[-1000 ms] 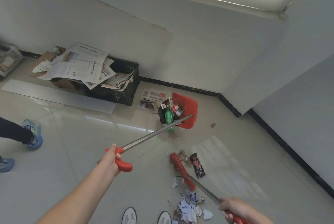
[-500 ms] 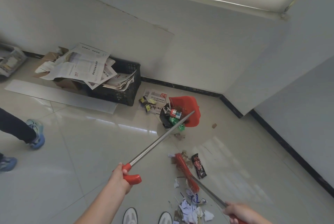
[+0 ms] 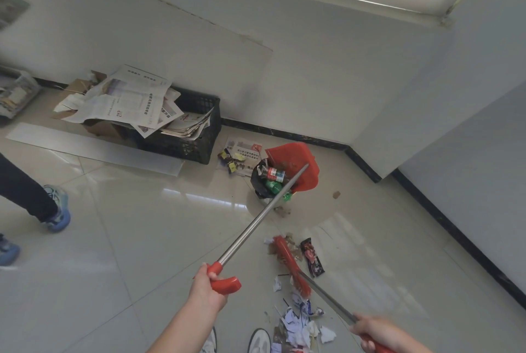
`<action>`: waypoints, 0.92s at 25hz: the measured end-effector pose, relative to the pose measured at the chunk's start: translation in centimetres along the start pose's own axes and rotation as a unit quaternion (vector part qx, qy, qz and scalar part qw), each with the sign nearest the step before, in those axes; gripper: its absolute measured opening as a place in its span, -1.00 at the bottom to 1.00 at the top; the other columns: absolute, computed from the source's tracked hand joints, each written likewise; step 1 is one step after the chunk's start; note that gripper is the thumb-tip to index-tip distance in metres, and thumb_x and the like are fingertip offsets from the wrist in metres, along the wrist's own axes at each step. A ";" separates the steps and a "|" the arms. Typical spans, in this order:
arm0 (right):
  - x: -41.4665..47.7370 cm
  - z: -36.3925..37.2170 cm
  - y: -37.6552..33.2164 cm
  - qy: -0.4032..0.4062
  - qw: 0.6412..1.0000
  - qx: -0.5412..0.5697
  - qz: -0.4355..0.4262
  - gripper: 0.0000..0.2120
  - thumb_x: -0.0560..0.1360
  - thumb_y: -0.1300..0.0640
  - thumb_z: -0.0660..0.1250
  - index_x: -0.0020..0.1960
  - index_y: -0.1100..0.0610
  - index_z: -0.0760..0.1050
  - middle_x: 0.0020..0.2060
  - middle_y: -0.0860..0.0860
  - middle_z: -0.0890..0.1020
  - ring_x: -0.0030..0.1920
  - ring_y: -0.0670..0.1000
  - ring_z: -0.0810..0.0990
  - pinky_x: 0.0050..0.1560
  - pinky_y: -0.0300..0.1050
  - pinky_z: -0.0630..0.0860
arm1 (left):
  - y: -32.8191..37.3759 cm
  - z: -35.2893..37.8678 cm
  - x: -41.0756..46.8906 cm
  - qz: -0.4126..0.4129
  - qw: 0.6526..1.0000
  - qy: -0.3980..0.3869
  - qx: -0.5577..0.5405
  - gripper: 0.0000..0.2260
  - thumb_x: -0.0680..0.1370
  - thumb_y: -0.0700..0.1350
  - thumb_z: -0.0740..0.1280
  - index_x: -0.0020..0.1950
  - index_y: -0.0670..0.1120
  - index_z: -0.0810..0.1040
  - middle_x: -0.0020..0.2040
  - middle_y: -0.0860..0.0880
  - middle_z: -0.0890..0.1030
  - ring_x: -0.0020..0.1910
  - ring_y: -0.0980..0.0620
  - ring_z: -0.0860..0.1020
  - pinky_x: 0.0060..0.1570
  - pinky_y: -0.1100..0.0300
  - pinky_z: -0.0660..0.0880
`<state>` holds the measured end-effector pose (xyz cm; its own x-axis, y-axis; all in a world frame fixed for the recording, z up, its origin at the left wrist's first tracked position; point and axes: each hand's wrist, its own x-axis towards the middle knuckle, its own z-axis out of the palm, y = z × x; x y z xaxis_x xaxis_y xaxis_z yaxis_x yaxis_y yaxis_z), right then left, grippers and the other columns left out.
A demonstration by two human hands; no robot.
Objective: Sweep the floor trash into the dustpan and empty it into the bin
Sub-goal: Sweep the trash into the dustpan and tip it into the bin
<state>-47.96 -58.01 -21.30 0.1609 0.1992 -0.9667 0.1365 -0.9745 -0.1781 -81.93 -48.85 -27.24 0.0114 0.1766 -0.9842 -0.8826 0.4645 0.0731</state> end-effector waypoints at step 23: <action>-2.5 -2.3 1.4 -0.019 0.997 0.070 0.017 -0.88 0.52 0.34 0.25 0.04 0.23 0.46 -0.59 0.10 0.39 -0.69 -0.04 0.34 -0.65 -0.36 0.28 | 12.1 -2.2 -11.1 0.262 0.918 -0.136 0.263 -0.65 0.55 0.12 0.28 -0.32 -0.05 0.34 -0.66 0.11 0.18 -0.74 0.20 0.14 -0.63 0.47 0.04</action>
<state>-45.89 -59.61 -18.65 0.1256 0.1641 -0.9784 -0.0076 -0.9860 -0.1664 -93.81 -47.05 -15.82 -0.1696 0.6735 -0.7195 -0.4510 0.5961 0.6643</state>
